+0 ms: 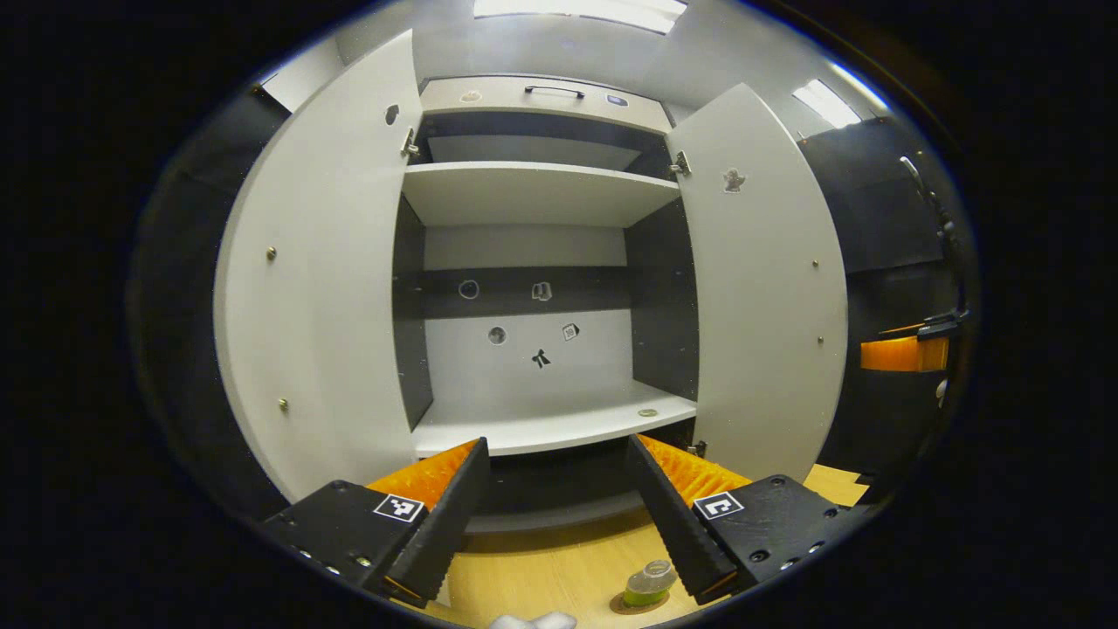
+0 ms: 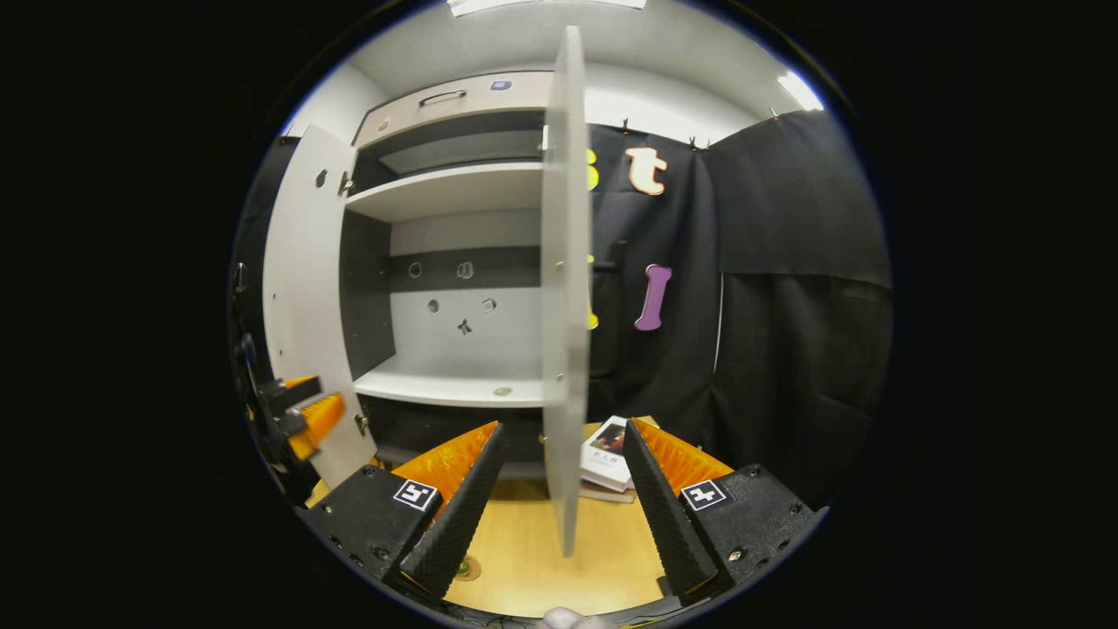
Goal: Grasp the bottle in the cabinet with the left hand and place it on the coaster, then close the right door with the right hand and the left door with the left hand.
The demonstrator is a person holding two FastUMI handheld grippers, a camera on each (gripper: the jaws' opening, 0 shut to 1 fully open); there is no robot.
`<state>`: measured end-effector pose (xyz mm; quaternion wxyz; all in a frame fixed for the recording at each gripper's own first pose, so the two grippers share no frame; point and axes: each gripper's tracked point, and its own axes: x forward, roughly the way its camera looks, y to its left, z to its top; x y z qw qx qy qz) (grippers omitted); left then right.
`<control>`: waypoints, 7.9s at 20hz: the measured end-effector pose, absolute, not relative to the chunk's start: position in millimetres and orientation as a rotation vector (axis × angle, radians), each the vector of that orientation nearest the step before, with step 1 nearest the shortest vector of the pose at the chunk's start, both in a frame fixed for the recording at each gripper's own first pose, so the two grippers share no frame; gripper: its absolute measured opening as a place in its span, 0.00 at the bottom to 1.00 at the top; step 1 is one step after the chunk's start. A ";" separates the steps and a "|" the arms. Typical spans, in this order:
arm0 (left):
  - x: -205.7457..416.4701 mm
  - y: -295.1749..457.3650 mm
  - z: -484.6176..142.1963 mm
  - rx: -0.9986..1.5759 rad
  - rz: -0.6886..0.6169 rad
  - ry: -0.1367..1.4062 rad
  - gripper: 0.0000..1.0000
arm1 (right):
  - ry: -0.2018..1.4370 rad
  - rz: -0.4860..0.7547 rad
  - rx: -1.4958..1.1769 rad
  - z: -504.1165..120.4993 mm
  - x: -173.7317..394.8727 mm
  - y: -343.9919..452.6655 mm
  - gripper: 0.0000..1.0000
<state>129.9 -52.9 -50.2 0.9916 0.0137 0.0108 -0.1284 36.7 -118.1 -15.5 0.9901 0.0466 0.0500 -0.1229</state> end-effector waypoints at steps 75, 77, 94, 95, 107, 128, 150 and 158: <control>150.7 209.2 -9.8 -0.001 0.241 0.057 0.91 | 0.179 0.126 0.029 -10.1 97.9 -60.6 0.80; 150.3 196.5 -10.7 -0.004 0.219 0.060 0.91 | 0.170 0.135 0.036 -8.6 98.7 -58.9 0.80; 183.7 44.9 -14.5 -0.075 -0.004 0.085 0.93 | 0.148 0.142 0.041 -2.1 102.5 -64.8 0.80; 187.7 33.8 -16.4 -0.085 -0.016 0.089 0.94 | 0.144 0.140 0.038 -1.7 103.4 -65.1 0.80; 159.8 43.9 -7.9 -0.090 0.004 0.077 0.95 | 0.121 0.094 0.035 3.1 100.9 -69.2 0.80; -66.2 -43.6 52.6 0.006 0.103 0.055 0.95 | -0.006 0.130 0.091 30.3 58.8 -96.7 0.80; -77.6 20.0 14.7 0.032 0.135 0.094 0.96 | -0.008 0.066 0.080 21.7 64.4 -72.9 0.80; -50.1 50.7 5.9 0.048 0.053 0.067 0.96 | -0.012 -0.032 0.046 23.0 68.7 -73.1 0.80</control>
